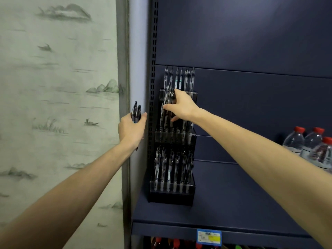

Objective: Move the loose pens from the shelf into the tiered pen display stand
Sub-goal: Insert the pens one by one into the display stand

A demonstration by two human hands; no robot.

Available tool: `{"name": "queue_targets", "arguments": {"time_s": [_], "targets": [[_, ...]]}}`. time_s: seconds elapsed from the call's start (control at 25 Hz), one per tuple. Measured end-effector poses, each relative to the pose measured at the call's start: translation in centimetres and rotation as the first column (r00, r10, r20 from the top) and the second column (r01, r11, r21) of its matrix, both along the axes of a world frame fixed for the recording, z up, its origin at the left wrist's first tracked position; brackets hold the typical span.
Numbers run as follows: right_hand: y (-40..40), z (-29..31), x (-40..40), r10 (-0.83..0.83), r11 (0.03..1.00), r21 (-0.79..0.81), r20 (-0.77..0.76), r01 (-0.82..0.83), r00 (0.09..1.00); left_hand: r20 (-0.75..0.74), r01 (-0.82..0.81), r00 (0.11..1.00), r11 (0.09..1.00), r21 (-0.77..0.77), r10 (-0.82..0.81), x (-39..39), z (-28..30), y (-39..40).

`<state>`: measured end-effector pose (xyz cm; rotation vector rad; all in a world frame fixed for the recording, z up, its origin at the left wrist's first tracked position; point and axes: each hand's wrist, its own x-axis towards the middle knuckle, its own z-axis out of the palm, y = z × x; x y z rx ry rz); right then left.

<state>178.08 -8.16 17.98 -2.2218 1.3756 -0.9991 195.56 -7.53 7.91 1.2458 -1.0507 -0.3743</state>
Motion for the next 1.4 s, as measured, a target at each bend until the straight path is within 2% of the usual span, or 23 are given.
{"name": "queue_targets", "arguments": {"time_s": [0.4, 0.56, 0.84, 1.08, 1.4], "targets": [[-1.5, 0.2, -0.4, 0.061, 0.995, 0.074, 0.033, -0.063, 0.998, -0.004, -0.062, 0.998, 0.998, 0.015, 0.063, 1.9, -0.4, 0.5], [-1.9, -0.1, -0.8, 0.08, 0.993, 0.082, 0.061, -0.085, 0.995, -0.013, -0.038, 0.999, 0.999, 0.005, 0.038, 1.5, -0.6, 0.5], [-1.3, -0.1, -0.5, 0.048, 0.996, 0.079, 0.022, -0.049, 0.999, 0.025, -0.003, 1.0, 1.0, -0.015, 0.004, 0.2, -0.7, 0.7], [-1.1, 0.3, -1.2, 0.057, 0.986, 0.154, 0.027, -0.06, 0.998, 0.029, -0.016, 0.999, 1.0, 0.002, 0.016, 1.0, -1.1, 0.7], [-0.4, 0.0, -1.0, 0.012, 0.995, 0.092, 0.126, -0.023, 0.992, 0.019, -0.02, 1.0, 0.999, 0.029, 0.019, 1.1, -1.6, 0.6]]}}
